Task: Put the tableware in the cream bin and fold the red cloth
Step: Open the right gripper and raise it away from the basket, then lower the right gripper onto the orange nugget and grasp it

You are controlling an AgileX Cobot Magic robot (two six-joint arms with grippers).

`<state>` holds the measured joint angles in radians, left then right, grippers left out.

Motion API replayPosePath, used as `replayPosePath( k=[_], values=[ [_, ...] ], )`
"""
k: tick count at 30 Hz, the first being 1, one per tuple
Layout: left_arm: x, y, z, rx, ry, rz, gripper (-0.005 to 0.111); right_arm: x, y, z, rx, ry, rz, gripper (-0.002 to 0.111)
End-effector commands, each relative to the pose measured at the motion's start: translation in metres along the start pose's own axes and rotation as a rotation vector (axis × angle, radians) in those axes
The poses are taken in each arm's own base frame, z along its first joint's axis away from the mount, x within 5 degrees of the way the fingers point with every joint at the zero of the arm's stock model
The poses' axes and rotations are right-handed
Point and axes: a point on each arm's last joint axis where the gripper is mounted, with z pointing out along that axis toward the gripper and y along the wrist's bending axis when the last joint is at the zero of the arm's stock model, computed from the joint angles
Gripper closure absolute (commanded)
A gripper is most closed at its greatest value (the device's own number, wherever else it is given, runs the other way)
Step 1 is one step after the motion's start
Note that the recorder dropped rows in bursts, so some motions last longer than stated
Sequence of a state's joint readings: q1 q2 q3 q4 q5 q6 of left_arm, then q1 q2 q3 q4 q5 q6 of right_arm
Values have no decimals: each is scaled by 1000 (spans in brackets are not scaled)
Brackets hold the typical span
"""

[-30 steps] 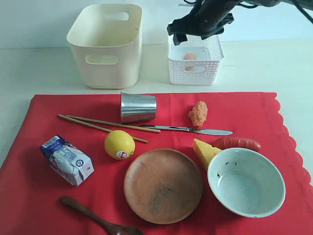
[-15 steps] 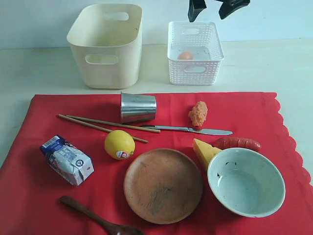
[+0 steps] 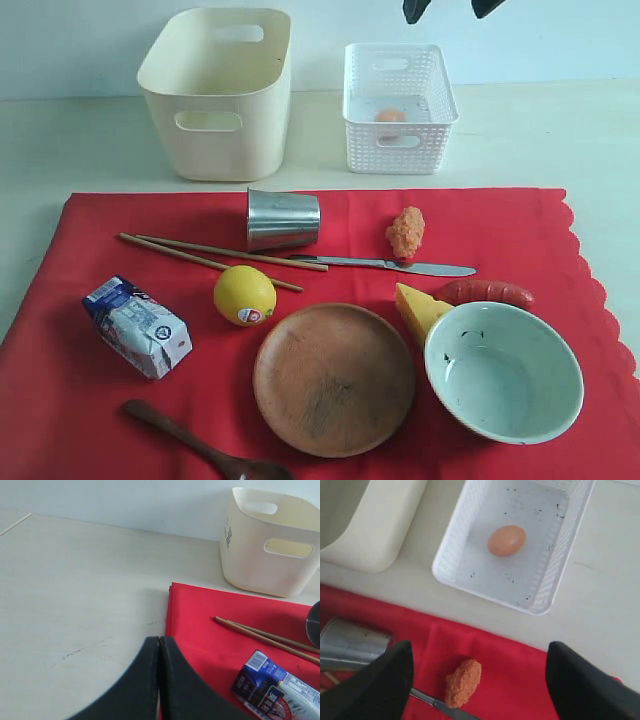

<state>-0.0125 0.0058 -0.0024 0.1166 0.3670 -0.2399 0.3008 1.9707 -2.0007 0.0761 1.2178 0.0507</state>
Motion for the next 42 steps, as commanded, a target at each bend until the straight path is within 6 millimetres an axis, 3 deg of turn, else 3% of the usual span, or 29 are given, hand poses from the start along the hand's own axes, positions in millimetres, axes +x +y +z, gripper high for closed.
replayPosePath(
  k=[1, 13, 25, 32, 42],
  values=[
    [0, 0, 0, -3, -10, 3, 107, 16, 0, -19, 10, 10, -13, 39],
    [0, 0, 0, -3, -10, 3, 107, 72, -2, -29, -6, -9, -59, 39],
    [0, 0, 0, -3, -10, 3, 107, 131, -8, 10, -20, 63, -46, 39],
    [0, 0, 0, -3, -10, 3, 107, 147, -9, 29, -40, 48, -4, 39],
    [0, 0, 0, -3, -10, 3, 107, 144, -2, 49, -139, 15, 70, 39]
  ],
)
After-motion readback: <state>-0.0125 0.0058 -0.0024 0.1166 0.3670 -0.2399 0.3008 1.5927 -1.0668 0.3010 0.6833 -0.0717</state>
